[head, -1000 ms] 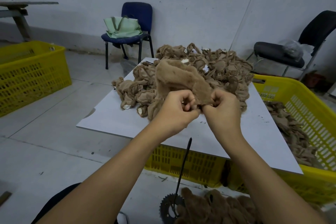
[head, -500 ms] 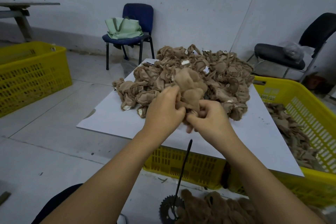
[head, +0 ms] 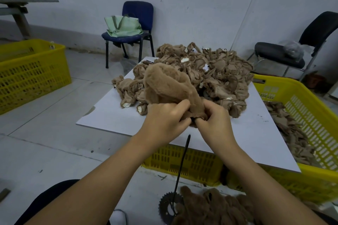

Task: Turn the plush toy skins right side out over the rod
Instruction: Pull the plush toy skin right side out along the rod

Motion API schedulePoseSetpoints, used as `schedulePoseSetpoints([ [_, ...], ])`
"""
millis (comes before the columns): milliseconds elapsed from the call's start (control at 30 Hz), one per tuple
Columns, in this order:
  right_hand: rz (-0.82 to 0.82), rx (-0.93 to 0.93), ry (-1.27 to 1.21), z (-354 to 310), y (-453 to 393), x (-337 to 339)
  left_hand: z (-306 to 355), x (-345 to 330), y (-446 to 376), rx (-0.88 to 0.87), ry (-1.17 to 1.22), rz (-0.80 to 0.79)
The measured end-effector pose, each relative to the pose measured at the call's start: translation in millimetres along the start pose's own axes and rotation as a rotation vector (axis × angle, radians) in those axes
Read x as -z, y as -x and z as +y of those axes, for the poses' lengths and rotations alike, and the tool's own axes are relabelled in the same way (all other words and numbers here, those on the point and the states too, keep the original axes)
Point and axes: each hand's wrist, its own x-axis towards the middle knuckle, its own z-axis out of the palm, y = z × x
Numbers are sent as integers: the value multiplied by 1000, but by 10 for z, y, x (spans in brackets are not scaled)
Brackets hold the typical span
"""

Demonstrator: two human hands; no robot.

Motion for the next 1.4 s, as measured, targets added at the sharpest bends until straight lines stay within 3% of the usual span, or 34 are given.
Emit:
schedulePoseSetpoints([
  [400, 99, 251, 120, 31, 416, -116, 58, 70, 382, -357, -152, 219],
  [500, 97, 271, 94, 71, 492, -129, 110, -20, 475, -411, -167, 204],
  [633, 24, 210, 205, 265, 563, -152, 164, -193, 634, -353, -149, 18],
  [767, -127, 16, 175, 453, 612, -242, 203, -277, 679, -305, -124, -131],
  [833, -147, -4, 168, 475, 596, -287, 225, -233, 656, -382, -160, -101],
  [933, -226, -119, 213, 588, 594, -295, 277, -100, 578, -503, -176, 70],
  [1000, -344, -170, 265, 679, 654, -301, 256, -23, 498, -395, -202, 205],
  [1067, -410, -198, 259, 707, 730, -355, 185, 34, 440, -100, -237, 176],
  [1133, -396, -221, 213, 676, 751, -421, 82, 118, 405, 301, -55, -124],
  [1200, -393, -265, 176, 618, 715, -432, 16, 146, 400, 597, 317, -361],
  [1300, -570, -334, 161, 541, 578, -323, -5, 80, 398, 553, 454, -450],
  [1400, -718, -453, 258, 379, 394, -117, 36, 10, 408, 489, 424, -384],
])
